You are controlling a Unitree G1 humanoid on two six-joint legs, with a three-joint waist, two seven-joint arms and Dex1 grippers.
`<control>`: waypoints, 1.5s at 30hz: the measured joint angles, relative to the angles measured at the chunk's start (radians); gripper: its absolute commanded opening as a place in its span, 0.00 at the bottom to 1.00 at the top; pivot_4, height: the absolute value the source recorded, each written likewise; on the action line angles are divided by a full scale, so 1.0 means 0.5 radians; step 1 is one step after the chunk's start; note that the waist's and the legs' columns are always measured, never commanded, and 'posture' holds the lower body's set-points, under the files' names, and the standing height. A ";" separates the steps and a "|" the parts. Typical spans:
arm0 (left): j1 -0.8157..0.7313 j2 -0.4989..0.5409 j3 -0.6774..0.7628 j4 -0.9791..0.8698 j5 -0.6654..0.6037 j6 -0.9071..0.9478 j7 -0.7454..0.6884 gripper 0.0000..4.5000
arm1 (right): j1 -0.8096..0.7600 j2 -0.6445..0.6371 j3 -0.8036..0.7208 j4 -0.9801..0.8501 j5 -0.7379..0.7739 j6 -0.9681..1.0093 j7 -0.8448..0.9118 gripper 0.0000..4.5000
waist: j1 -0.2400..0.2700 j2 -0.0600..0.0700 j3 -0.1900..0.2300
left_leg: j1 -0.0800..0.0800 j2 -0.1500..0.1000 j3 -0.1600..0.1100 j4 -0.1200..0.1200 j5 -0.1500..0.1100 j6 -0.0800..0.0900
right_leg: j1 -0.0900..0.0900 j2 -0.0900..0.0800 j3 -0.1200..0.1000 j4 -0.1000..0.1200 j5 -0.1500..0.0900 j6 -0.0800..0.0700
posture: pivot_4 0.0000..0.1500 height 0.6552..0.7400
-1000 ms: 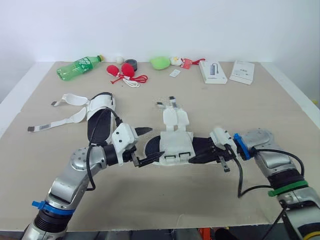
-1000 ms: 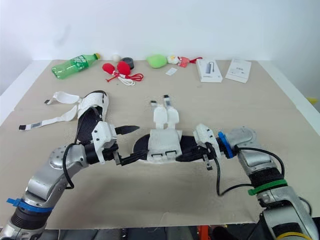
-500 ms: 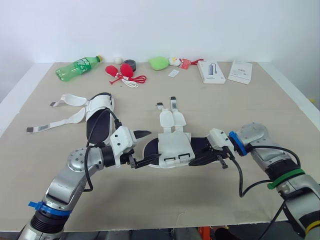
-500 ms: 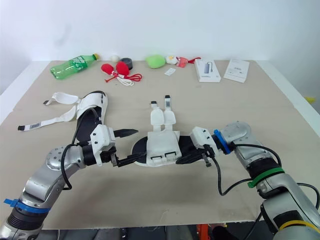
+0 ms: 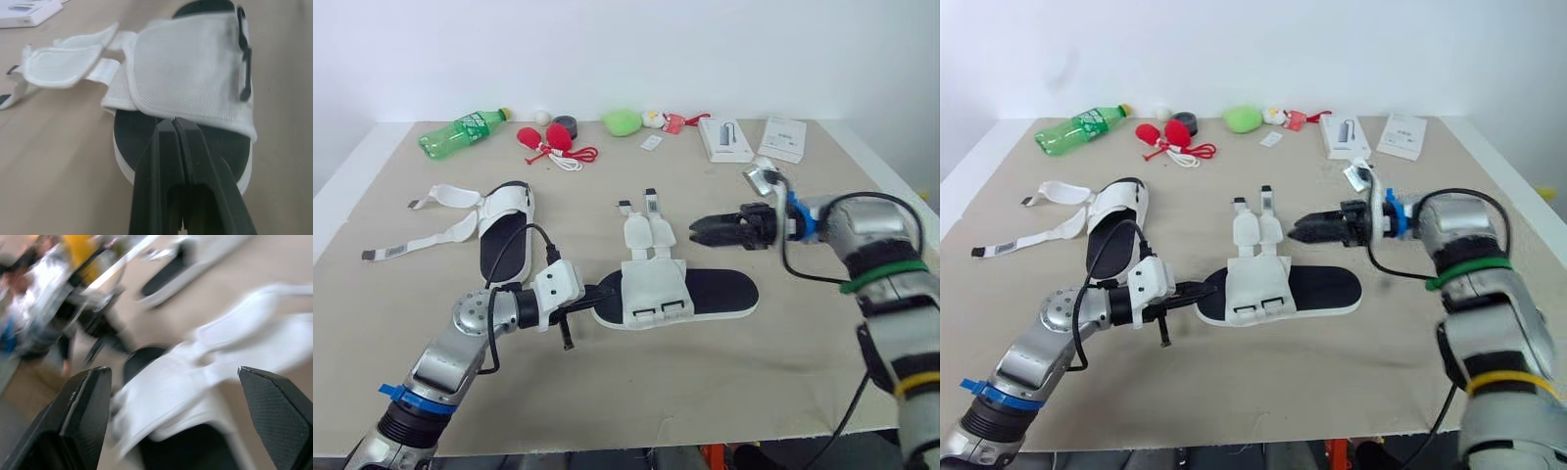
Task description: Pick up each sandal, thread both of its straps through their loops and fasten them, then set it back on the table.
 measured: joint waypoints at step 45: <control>0.022 -0.044 -0.034 -0.027 0.100 -0.073 -0.005 0.00 | -0.296 0.694 -1.013 0.821 -0.671 -0.632 -0.765 0.01 | -0.011 0.002 0.001 | -0.009 0.000 -0.005 0.000 -0.002 0.004 | -0.003 0.005 0.000 0.002 0.003 0.014 | 1.00 1.00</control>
